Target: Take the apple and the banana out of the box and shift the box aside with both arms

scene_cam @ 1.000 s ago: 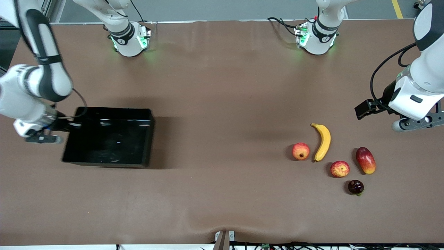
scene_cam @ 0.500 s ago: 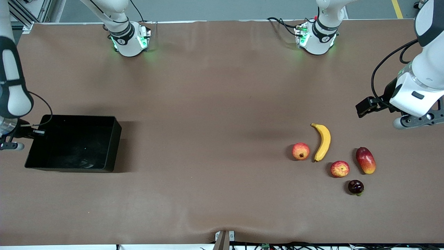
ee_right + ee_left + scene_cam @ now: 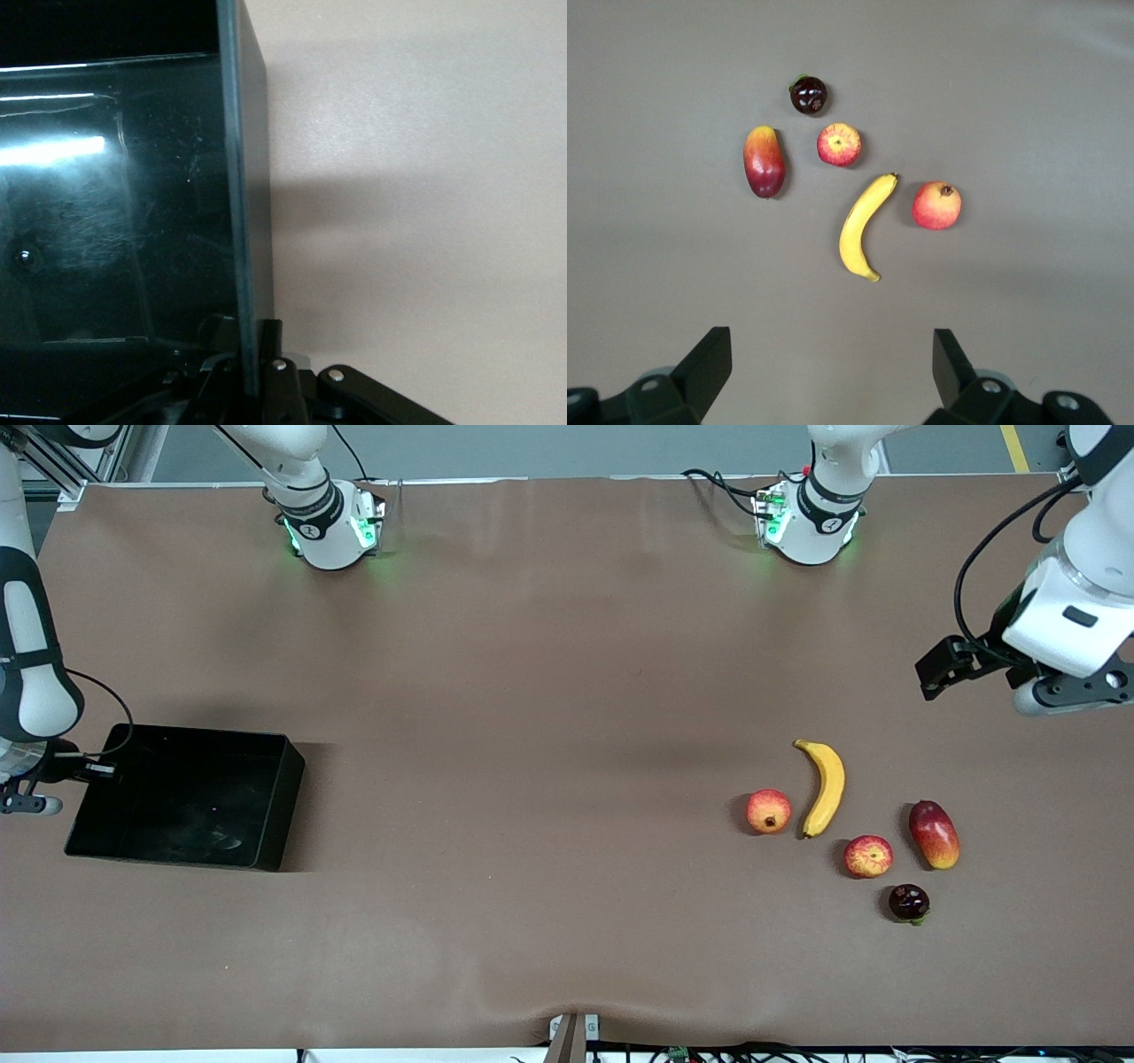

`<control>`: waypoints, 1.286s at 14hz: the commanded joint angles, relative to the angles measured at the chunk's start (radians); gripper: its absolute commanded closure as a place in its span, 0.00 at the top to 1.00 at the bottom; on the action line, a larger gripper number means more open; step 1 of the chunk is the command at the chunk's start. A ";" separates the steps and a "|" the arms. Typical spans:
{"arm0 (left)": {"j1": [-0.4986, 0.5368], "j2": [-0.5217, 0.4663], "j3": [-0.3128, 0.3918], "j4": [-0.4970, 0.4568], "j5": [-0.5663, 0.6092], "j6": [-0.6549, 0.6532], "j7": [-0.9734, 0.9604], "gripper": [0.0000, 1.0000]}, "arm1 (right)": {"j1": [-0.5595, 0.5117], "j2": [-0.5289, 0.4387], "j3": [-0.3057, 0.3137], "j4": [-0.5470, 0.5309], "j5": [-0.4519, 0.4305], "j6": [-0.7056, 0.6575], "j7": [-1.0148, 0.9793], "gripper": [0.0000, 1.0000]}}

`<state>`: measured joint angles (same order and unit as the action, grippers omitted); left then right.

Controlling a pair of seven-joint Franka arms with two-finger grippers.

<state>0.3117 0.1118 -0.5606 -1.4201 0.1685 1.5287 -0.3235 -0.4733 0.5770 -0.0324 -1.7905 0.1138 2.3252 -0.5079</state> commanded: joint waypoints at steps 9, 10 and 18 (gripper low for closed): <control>-0.252 -0.187 0.352 -0.146 -0.164 -0.025 0.104 1.00 | 0.037 0.037 0.017 0.166 0.003 -0.038 -0.035 1.00; -0.255 -0.195 0.360 -0.148 -0.164 -0.028 0.104 1.00 | 0.057 0.031 0.017 0.199 -0.002 -0.062 -0.035 1.00; -0.246 -0.182 0.366 -0.123 -0.162 -0.039 0.116 1.00 | 0.324 -0.182 0.011 0.215 -0.017 -0.314 0.188 1.00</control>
<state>0.0650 -0.0610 -0.2038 -1.5456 0.0220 1.4986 -0.2310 -0.2116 0.4715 -0.0083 -1.5318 0.1127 2.0612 -0.4094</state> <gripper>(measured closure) 0.000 0.000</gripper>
